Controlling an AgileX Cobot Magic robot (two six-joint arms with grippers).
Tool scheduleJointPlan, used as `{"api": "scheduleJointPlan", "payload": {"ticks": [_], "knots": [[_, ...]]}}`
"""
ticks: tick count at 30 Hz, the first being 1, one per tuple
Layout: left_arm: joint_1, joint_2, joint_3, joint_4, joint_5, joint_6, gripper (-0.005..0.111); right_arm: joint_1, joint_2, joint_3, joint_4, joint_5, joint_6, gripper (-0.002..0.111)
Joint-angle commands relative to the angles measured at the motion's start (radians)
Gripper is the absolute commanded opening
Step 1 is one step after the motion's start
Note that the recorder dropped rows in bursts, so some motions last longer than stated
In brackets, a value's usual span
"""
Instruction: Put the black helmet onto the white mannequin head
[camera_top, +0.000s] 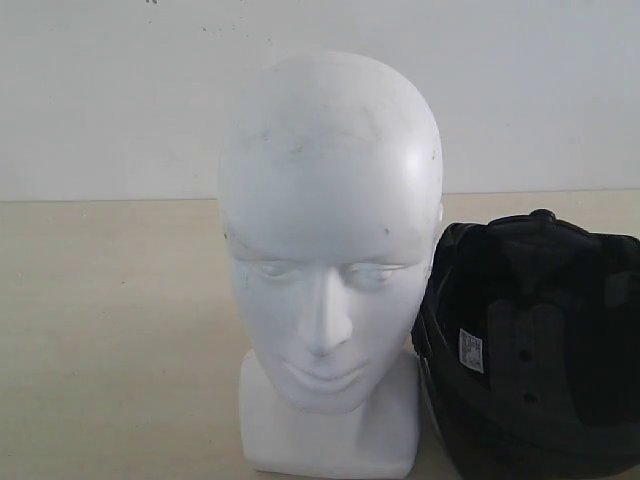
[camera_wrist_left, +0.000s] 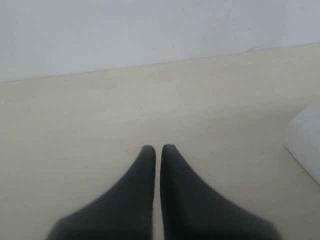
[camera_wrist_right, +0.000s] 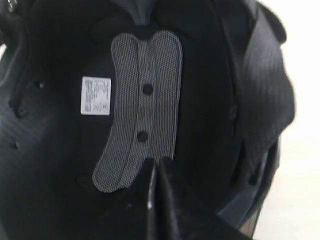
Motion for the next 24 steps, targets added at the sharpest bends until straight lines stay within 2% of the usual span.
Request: {"api": "scheduleJointPlan", "payload": {"ticks": [1,19,24], "knots": [[0.003,-0.003,0.004,-0.007,-0.004,-0.007,0.004,0.000,0.003,-0.009,-0.060,0.016,0.006,0.000],[0.003,-0.003,0.004,-0.007,-0.004,-0.007,0.004,-0.001,0.021,-0.036,-0.498,0.018,0.370,0.000],[0.003,-0.003,0.004,-0.007,-0.004,-0.007,0.004,-0.001,0.100,-0.075,-0.515,0.010,0.370,0.000]]}}
